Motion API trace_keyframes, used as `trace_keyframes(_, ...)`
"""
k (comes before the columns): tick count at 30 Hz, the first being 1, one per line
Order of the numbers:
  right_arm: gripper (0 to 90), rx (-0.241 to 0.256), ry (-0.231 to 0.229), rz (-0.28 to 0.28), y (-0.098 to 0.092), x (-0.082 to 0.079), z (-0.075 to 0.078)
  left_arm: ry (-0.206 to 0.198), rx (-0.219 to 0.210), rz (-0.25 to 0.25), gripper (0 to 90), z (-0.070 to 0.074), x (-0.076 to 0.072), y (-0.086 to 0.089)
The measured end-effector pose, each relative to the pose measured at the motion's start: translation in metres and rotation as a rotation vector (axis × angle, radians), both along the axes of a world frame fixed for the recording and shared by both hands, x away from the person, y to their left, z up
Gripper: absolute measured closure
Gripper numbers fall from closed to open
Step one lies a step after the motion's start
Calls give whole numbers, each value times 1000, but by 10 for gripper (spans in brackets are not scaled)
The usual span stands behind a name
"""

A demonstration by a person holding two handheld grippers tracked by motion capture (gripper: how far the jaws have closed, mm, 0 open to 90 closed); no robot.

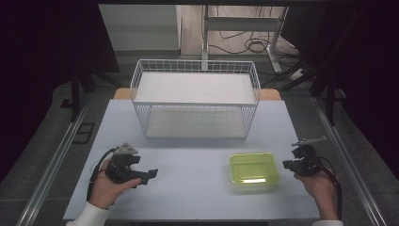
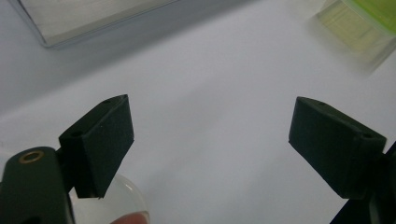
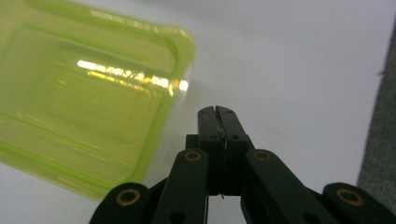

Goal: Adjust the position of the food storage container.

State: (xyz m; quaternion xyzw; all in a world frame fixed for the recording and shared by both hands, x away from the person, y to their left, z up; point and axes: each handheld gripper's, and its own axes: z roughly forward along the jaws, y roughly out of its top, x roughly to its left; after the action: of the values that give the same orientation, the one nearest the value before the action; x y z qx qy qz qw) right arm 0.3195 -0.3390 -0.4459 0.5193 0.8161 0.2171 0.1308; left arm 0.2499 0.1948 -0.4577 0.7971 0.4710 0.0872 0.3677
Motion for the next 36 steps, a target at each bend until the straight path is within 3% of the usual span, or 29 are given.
trace_keyframes(3, 895, -12, 40, 8, 2, 2, -15, -18, 2, 8, 133, 4, -2, 1)
trace_keyframes(13, 896, -2, 49, 72, 27, 0, -17, -10, 9, 12, 131, 1, 1, 0)
trace_keyframes(19, 895, 4, 67, 136, 54, -2, -23, -8, 13, 3, 131, 1, 2, -2)
trace_keyframes(23, 895, 10, 69, 184, 75, -4, -25, -5, 14, 3, 131, -1, 2, -3)
trace_keyframes(36, 896, 32, 44, 233, 112, -2, -26, 0, 9, -2, 131, -1, 3, -5)
